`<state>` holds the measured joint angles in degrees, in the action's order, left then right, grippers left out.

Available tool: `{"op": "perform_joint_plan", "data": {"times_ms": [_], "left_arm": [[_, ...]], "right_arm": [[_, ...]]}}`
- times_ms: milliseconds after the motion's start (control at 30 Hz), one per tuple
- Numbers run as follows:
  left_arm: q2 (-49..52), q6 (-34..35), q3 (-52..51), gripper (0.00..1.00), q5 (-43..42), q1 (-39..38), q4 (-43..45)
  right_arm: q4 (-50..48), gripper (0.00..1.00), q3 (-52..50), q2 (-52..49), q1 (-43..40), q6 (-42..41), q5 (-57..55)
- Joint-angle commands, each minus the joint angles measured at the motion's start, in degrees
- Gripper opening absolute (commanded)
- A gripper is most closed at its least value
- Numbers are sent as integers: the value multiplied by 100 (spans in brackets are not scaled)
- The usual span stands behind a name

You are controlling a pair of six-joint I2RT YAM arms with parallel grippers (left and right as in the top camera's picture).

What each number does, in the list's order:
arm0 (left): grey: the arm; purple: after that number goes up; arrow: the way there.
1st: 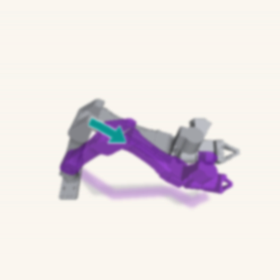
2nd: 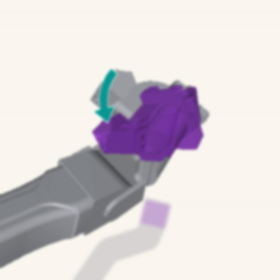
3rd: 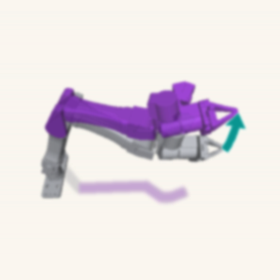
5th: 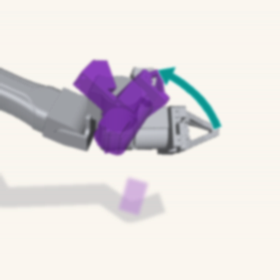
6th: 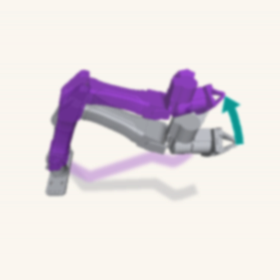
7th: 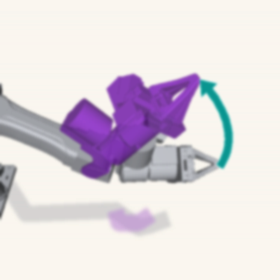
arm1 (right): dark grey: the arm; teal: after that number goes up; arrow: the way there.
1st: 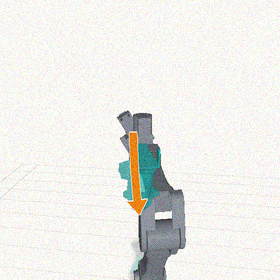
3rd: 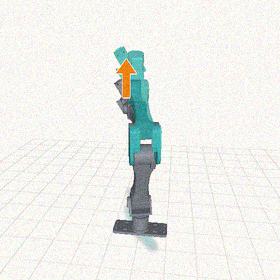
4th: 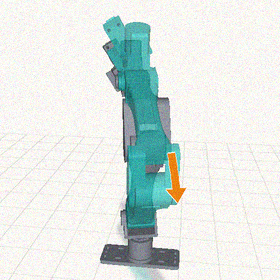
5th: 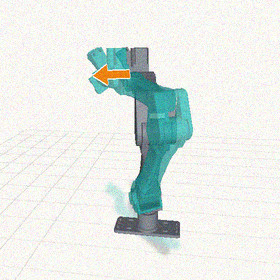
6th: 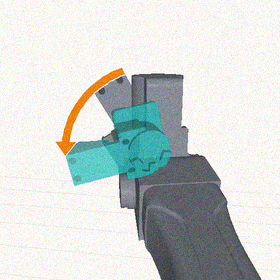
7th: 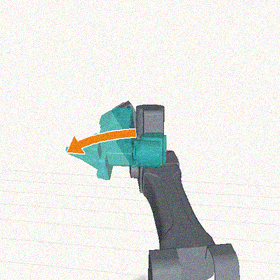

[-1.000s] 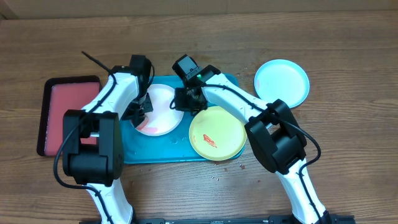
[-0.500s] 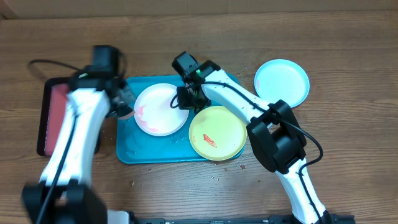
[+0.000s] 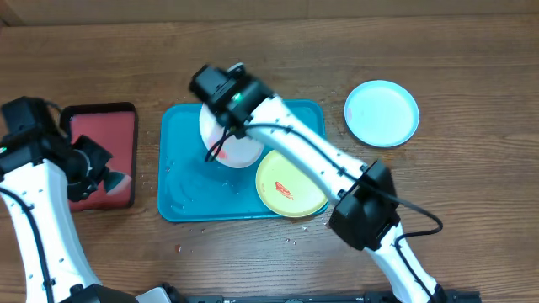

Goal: Clean dirty plates on tray and stack at the side
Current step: 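Lift the white plate with the right gripper and carry it right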

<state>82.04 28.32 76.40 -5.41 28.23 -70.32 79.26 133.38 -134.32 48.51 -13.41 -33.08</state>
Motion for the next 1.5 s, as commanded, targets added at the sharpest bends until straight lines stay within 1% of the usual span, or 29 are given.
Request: {"op": "perform_joint_plan", "data": {"times_ms": [0, 100, 200, 767, 867, 933, 1067, 1100, 1167, 1200, 1300, 1333, 1367, 1400, 1467], "left_arm": [[9, -136, 20, 4, -151, 199, -22], [9, -138, 20, 4, -149, 197, -39], [9, -138, 20, 4, -149, 197, -66], [9, -155, 20, 4, -144, 197, -83], [9, -155, 20, 4, -55, 197, -83], [9, -155, 20, 5, -17, 197, -83], [9, -155, 20, 4, -17, 197, -98], [9, -155, 20, 4, -20, 197, -98], [9, -155, 20, 4, -20, 197, -96], [9, -155, 20, 4, -20, 197, -96], [9, -153, 20, 4, -20, 195, -96], [9, -155, 20, 5, -17, 173, -92], [9, -155, 20, 4, -17, 162, -90], [9, -157, 20, 4, -13, 129, -79], [9, -157, 20, 4, -4, 101, -74]], "right_arm": [[129, 4, 170, 76, 457, 944, -2028], [140, 4, 170, 76, 772, 1176, -2949], [37, 4, 170, 76, 1003, 1180, -3399], [83, 4, 170, 76, 914, 1198, -3434], [70, 4, 170, 76, 752, 1193, -3058], [52, 4, 170, 76, 450, 1161, -2273], [66, 4, 170, 76, -402, 638, -468], [96, 4, 170, 76, -999, 369, 612], [109, 4, 170, 76, -1513, 127, 1547], [96, 4, 170, 76, -2175, 0, 2774], [85, 4, 170, 76, -3228, -15, 4605], [101, 4, 170, 76, -3742, -15, 5386], [118, 4, 170, 76, -3960, -15, 5689], [188, 4, 170, 76, -4365, -13, 6161], [389, 4, 168, 76, -4909, -7, 6356]]}}
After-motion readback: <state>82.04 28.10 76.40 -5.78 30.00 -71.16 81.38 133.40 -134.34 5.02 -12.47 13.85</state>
